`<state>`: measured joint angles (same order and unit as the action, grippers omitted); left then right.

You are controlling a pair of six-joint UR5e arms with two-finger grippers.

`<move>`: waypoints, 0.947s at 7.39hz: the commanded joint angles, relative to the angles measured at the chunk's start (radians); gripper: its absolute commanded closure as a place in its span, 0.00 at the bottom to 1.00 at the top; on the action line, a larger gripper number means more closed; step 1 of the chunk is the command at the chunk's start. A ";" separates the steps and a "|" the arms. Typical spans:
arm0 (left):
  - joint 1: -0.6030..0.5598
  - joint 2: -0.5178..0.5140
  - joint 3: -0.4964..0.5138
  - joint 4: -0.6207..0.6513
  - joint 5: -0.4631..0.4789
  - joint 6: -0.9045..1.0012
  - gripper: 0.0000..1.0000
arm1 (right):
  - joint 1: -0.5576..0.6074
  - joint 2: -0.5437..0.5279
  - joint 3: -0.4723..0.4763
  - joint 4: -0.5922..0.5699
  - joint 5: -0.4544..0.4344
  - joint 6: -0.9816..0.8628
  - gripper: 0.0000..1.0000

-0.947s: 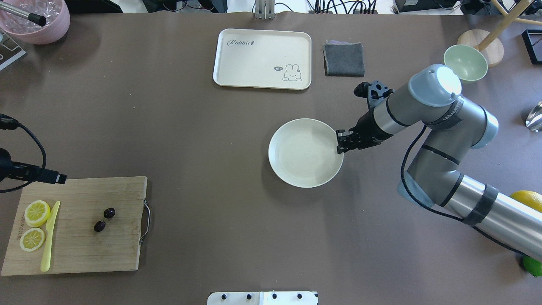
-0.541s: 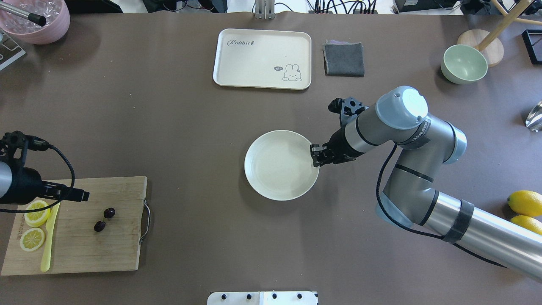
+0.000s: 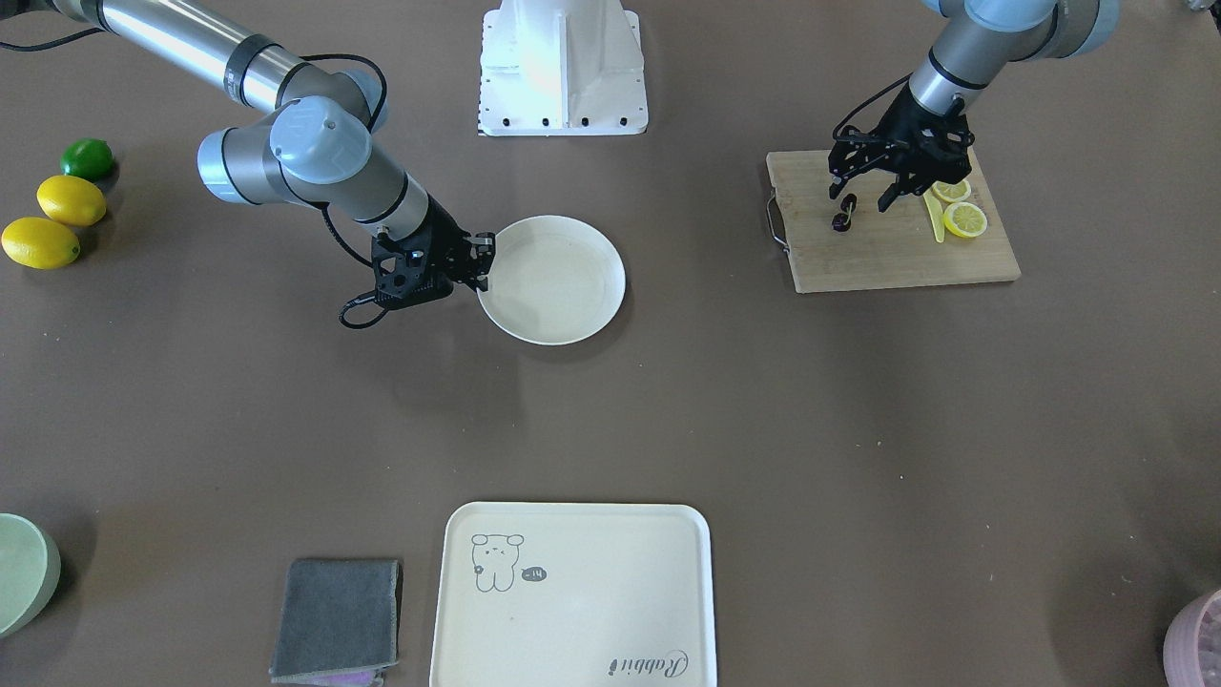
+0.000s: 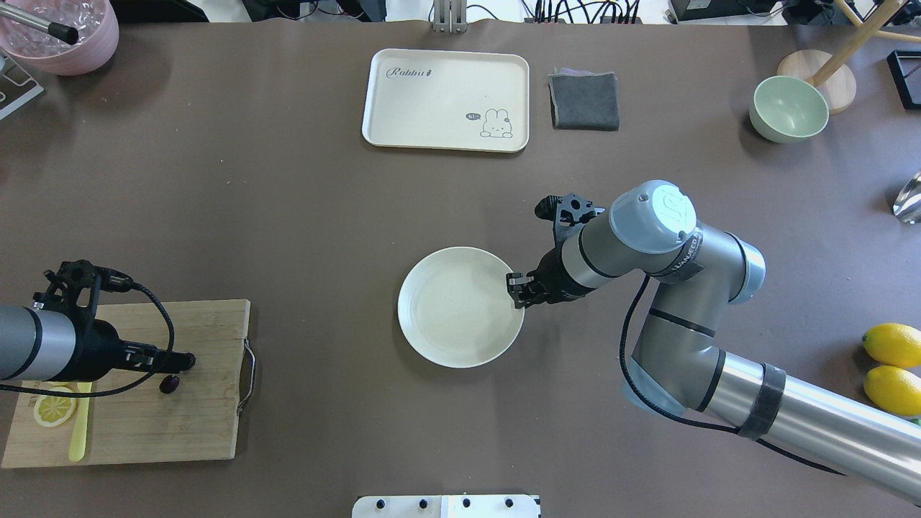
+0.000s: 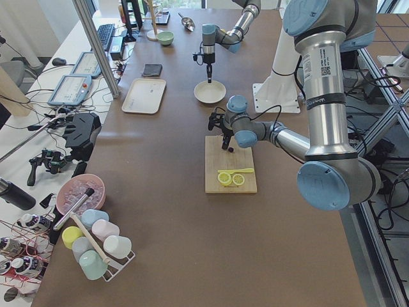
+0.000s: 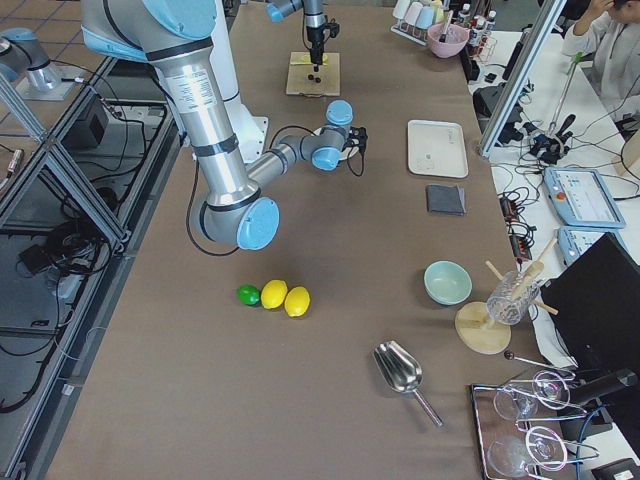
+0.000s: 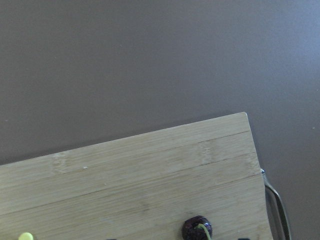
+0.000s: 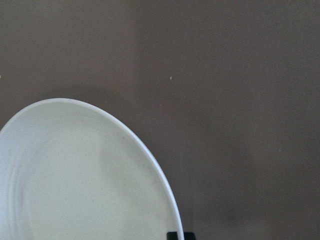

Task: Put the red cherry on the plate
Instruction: 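Push the white plate toward the board with right gripper while left reaches cherries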

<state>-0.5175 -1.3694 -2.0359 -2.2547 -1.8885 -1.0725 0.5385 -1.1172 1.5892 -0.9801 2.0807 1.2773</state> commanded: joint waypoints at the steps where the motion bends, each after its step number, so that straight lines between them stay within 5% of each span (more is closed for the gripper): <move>1: 0.008 -0.004 0.006 0.001 0.003 -0.001 0.35 | -0.012 0.002 0.005 0.001 -0.004 0.004 1.00; 5: 0.014 -0.025 0.034 0.000 0.003 0.000 0.60 | -0.017 0.005 0.017 0.001 -0.002 0.019 1.00; 6: 0.014 -0.025 0.034 0.000 0.003 0.000 0.74 | -0.017 0.004 0.020 0.001 -0.005 0.019 0.16; 7: 0.014 -0.022 0.036 0.000 0.003 -0.001 0.82 | -0.018 0.002 0.034 0.000 -0.055 0.022 0.00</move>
<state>-0.5032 -1.3928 -2.0024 -2.2547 -1.8851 -1.0726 0.5212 -1.1137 1.6103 -0.9789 2.0656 1.2960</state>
